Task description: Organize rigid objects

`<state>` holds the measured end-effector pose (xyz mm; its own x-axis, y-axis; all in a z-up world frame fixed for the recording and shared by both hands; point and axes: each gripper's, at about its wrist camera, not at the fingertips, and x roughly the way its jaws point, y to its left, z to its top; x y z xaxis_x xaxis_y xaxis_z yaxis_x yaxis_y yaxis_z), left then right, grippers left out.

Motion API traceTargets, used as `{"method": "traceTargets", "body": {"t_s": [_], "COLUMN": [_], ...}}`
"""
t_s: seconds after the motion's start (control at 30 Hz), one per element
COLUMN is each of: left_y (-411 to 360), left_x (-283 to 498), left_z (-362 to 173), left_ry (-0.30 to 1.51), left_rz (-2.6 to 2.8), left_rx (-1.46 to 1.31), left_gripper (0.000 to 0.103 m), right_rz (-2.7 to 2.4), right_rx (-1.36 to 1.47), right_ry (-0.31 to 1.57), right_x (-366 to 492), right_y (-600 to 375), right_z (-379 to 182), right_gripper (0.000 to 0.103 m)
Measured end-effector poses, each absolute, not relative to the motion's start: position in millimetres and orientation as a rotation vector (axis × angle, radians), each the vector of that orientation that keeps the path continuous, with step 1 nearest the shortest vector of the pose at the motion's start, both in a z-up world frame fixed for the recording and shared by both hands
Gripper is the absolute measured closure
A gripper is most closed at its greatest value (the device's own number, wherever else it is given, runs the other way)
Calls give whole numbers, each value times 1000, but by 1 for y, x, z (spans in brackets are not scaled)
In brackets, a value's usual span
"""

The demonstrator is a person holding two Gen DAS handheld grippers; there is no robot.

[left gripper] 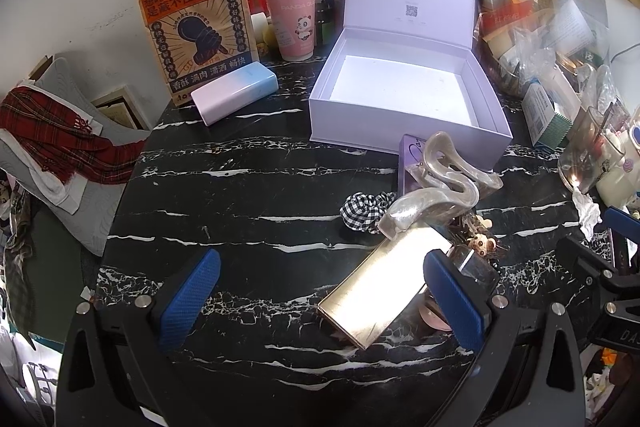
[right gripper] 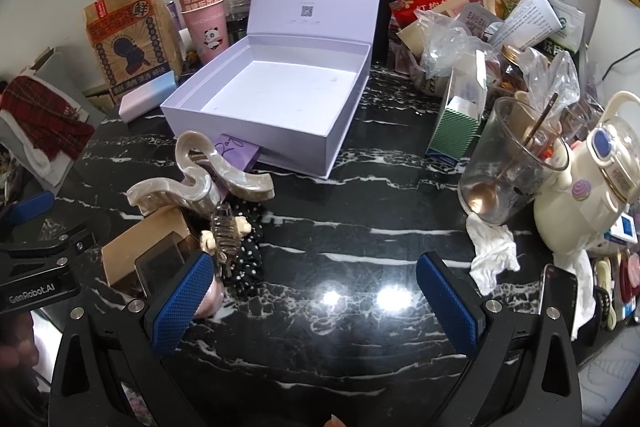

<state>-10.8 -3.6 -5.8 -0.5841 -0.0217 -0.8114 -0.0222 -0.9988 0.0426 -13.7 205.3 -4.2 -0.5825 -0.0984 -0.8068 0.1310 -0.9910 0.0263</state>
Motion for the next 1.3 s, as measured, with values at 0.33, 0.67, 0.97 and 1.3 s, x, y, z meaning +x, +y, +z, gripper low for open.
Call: {"method": "traceTargets", "body": {"t_s": [0.33, 0.67, 0.97, 1.3], "left_y": [-5, -12, -20, -16], "left_x": [0, 13, 10, -5], "left_z": [-4, -14, -30, -47], "left_ry": [76, 42, 10, 43], "left_rz": [2806, 2793, 2742, 2650], "left_rx": [-1415, -1424, -1442, -1463], "left_gripper": [0, 0, 0, 0], "right_rz": [-2677, -2612, -2548, -2512], "right_rx": [1334, 1326, 1323, 1332], "right_ry": [60, 62, 8, -52], "right_x": [-5, 5, 10, 8], "right_y": [204, 194, 187, 188], "right_z": [-3, -13, -28, -40], "right_gripper": [0, 0, 0, 0]}}
